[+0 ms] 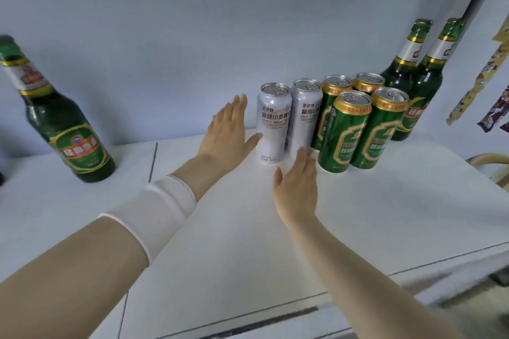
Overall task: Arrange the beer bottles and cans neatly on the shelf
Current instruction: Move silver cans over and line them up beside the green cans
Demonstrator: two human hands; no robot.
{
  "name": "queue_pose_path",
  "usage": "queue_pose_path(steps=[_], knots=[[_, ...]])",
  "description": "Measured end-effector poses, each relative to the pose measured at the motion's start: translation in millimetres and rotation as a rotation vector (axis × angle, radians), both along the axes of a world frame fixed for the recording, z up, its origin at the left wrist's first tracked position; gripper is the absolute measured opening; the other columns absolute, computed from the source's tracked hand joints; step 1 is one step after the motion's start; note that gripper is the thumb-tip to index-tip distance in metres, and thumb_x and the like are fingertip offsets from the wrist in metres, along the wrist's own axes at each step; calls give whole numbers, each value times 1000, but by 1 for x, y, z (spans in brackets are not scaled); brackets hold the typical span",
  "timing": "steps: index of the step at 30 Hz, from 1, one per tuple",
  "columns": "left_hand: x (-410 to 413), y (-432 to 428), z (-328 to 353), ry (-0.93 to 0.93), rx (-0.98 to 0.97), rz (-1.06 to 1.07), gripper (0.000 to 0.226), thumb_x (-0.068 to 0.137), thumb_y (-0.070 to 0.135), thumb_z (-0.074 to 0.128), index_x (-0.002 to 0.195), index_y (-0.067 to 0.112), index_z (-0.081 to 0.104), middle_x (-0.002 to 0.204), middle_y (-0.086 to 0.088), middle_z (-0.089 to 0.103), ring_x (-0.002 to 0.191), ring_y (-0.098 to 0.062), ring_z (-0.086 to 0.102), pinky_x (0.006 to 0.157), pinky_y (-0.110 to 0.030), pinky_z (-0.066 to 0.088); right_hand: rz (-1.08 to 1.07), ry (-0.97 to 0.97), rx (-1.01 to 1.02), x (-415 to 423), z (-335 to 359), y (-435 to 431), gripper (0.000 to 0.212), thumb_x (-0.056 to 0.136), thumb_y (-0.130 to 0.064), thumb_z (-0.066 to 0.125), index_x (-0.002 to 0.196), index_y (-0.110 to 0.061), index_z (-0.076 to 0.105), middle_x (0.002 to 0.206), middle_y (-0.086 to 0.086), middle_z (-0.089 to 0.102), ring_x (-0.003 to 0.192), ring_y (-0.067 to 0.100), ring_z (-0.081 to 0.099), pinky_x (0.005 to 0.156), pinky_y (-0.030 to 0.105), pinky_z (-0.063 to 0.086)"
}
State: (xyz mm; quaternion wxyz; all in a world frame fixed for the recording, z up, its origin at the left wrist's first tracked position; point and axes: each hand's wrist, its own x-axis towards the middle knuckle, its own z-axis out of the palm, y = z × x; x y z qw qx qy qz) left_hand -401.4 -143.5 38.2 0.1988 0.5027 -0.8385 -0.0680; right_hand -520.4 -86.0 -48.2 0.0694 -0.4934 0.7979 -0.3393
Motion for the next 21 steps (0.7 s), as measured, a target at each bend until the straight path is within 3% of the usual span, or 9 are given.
queue_pose_path(steps=[4,8,14,21], knots=[[46,39,-23,-328,34,122,68,96,41,36,148,13,3,158,-8,8,146,-26,8,119,-43,8,220,305,262,12,6,29,66,96,-39,32,147,-8,5,157,16,6,145,32,-1,119,42,5],[96,84,-32,-448,122,274,66,95,43,36,147,14,8,157,-9,12,145,-28,9,117,-48,10,397,506,320,37,16,49,64,97,-40,28,147,-9,4,157,17,4,144,36,-1,118,46,2],[179,142,-22,-433,185,417,66,94,43,38,147,13,11,157,-10,13,145,-30,10,118,-49,9,617,607,289,125,36,77,61,97,-39,27,146,-7,8,156,17,6,144,35,1,118,46,5],[317,202,-5,-371,88,569,63,92,43,42,144,13,21,152,-11,26,141,-30,22,115,-48,16,797,625,187,291,57,108,60,97,-38,31,145,-7,14,156,15,13,144,34,4,118,46,9]])
